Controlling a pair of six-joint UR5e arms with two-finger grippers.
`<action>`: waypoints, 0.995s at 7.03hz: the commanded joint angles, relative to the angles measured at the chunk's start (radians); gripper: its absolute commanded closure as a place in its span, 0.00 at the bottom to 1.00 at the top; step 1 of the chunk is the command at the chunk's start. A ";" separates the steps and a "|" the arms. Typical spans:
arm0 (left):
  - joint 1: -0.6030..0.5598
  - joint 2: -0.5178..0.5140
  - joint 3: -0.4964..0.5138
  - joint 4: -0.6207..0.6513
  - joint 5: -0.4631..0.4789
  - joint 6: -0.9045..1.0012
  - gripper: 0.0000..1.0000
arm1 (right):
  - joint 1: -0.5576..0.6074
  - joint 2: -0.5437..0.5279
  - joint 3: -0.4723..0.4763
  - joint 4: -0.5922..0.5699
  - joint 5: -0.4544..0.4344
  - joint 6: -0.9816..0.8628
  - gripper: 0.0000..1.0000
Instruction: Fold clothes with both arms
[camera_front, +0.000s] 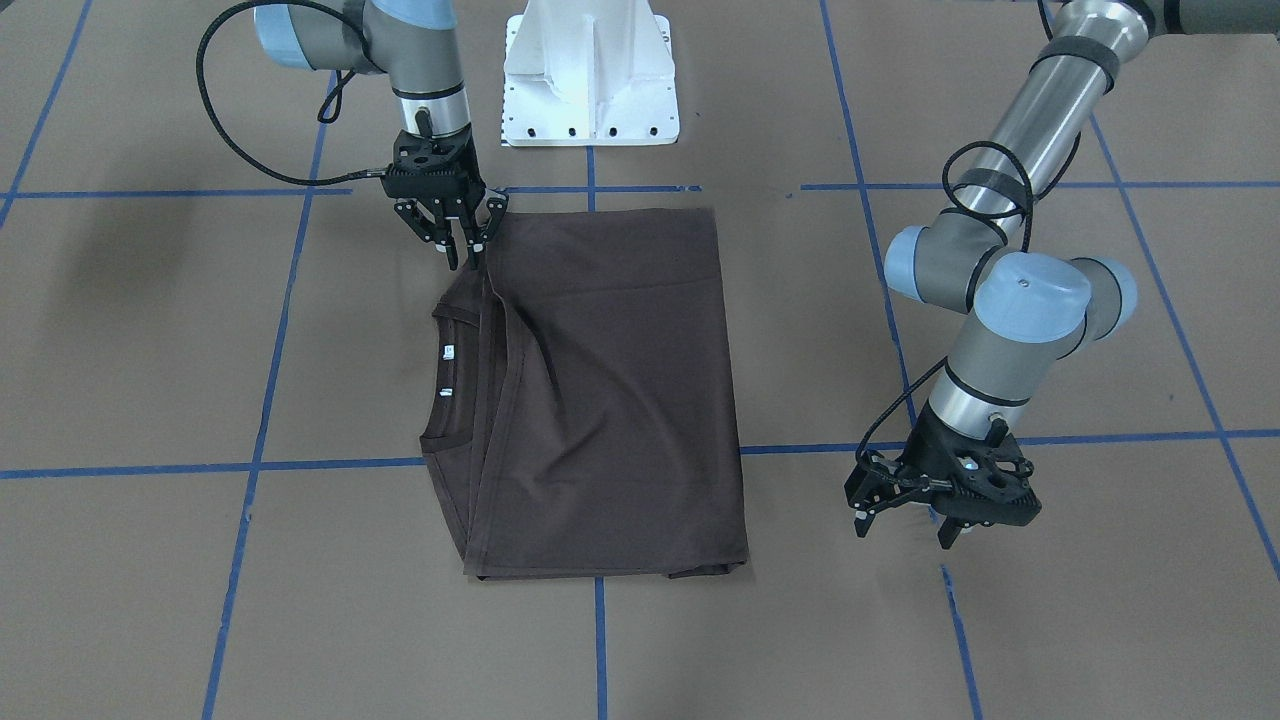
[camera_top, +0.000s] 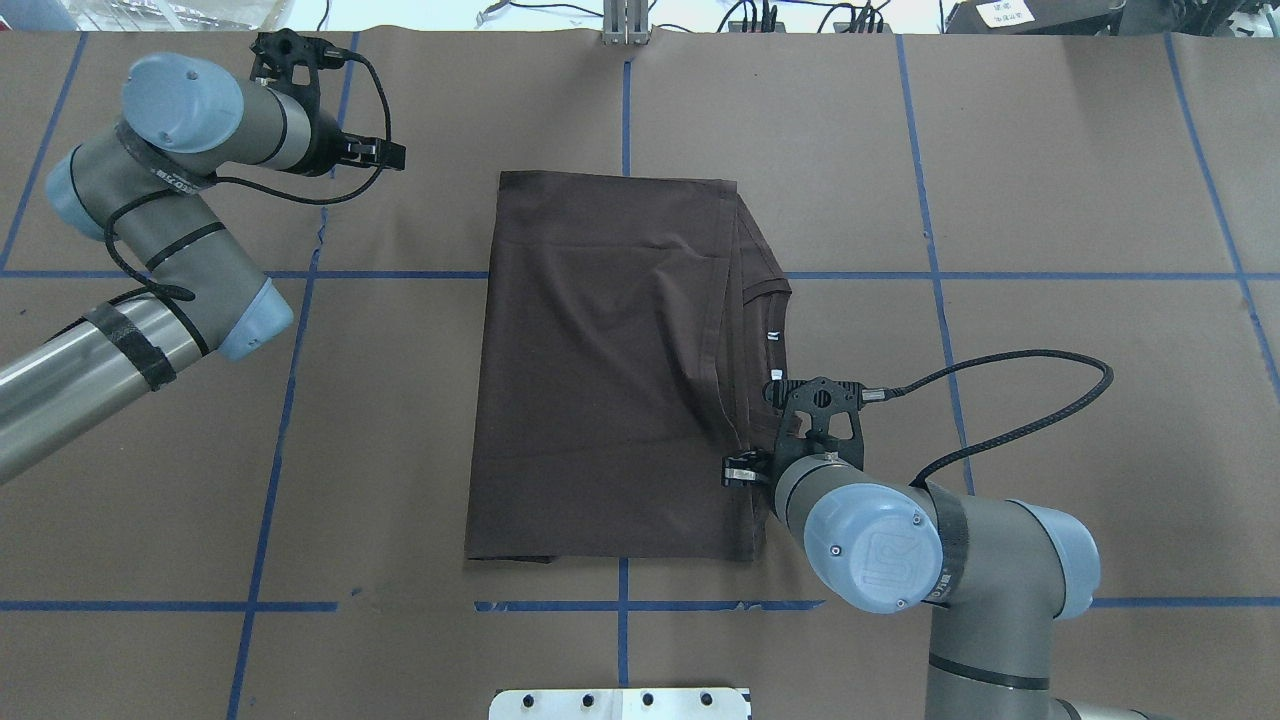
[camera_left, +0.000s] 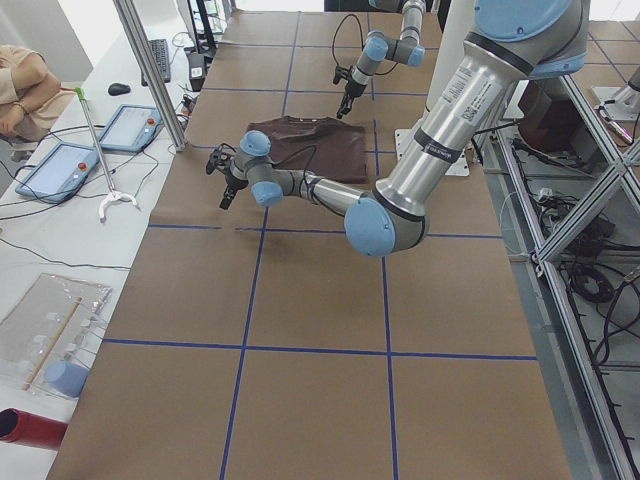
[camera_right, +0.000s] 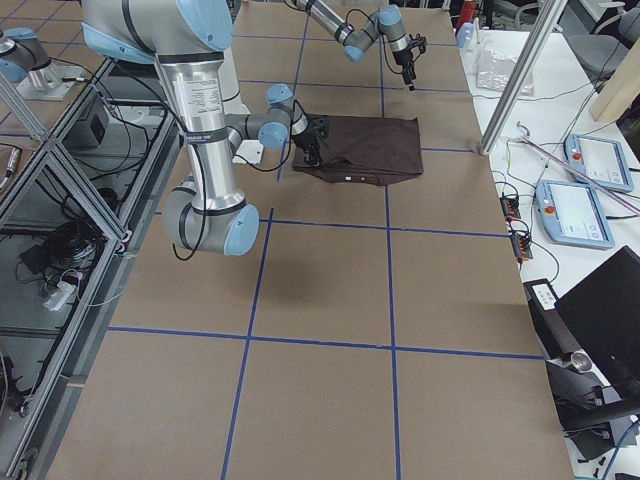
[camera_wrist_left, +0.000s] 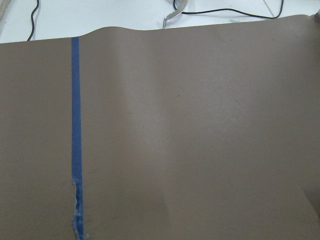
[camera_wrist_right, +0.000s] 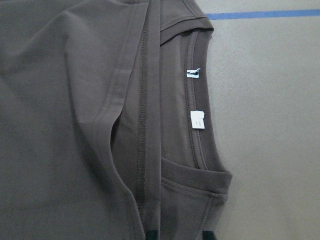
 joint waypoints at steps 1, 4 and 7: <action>0.001 0.000 -0.006 0.001 0.000 0.000 0.00 | -0.005 0.028 -0.008 0.026 0.002 -0.013 0.00; 0.009 0.000 -0.006 0.001 0.000 -0.012 0.00 | -0.016 0.033 -0.097 0.174 -0.003 0.004 0.61; 0.015 0.002 -0.006 0.000 0.000 -0.025 0.00 | -0.013 0.028 -0.105 0.187 -0.004 -0.011 0.69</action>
